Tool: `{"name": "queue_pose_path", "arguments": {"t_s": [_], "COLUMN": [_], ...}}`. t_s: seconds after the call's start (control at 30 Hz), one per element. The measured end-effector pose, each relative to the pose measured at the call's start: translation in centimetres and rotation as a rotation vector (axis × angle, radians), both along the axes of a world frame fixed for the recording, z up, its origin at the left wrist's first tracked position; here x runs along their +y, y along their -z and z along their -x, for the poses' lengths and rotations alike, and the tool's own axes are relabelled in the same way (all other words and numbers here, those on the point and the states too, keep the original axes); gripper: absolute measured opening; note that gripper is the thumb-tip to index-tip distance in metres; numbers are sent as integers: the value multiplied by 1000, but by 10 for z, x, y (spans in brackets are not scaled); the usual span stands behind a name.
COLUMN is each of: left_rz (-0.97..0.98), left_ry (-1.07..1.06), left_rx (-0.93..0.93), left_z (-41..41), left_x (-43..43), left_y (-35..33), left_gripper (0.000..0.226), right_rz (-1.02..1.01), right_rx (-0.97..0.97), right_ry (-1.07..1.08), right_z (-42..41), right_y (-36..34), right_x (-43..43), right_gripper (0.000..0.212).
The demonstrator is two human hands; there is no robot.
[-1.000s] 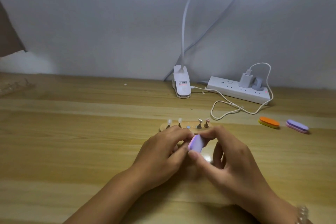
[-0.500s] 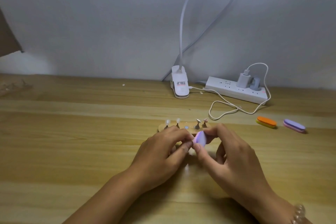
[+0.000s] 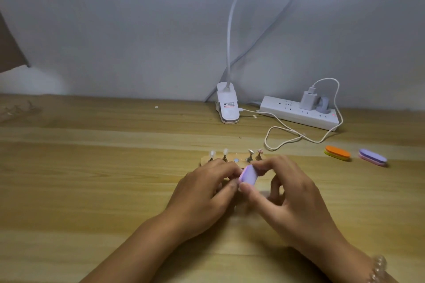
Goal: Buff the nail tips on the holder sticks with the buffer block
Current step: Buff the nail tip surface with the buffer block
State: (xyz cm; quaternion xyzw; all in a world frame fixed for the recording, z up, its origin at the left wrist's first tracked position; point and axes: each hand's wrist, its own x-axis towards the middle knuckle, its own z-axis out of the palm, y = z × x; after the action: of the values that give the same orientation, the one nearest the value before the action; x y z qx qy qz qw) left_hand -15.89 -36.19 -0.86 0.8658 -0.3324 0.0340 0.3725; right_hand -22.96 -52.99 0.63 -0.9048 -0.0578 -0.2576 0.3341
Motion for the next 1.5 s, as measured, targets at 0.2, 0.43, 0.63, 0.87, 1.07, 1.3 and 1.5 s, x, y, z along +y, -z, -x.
{"name": "queue_pose_path", "arguments": {"t_s": [0.2, 0.43, 0.63, 0.87, 1.07, 1.3, 1.5], "left_rz": [61, 78, 103, 100, 115, 232, 282], "left_ry": [-1, 5, 15, 20, 23, 19, 7], "left_rx": [19, 27, 24, 25, 9, 31, 83], "left_z": [-1, 0, 0, -2, -1, -2, -2], "left_x": [0, 0, -1, 0, 0, 0, 0], "left_y": [0, 0, 0, 2, 1, 1, -2], "left_gripper": [24, 22, 19, 22, 15, 10, 9], "right_rz": [39, 6, -221, -30, -54, -227, -169], "right_rx": [-8, -10, -3, 22, 11, 17, 4], "right_ry": [-55, -20, 23, -96, 14, 81, -20], "right_z": [3, 1, -2, 3, -1, -3, 1], "right_y": [-2, -3, -2, -1, -1, -1, -1], "right_x": [3, 0, -8, 5, -3, -8, -2], "right_gripper": [34, 28, 20, 30, 27, 23, 27]}}
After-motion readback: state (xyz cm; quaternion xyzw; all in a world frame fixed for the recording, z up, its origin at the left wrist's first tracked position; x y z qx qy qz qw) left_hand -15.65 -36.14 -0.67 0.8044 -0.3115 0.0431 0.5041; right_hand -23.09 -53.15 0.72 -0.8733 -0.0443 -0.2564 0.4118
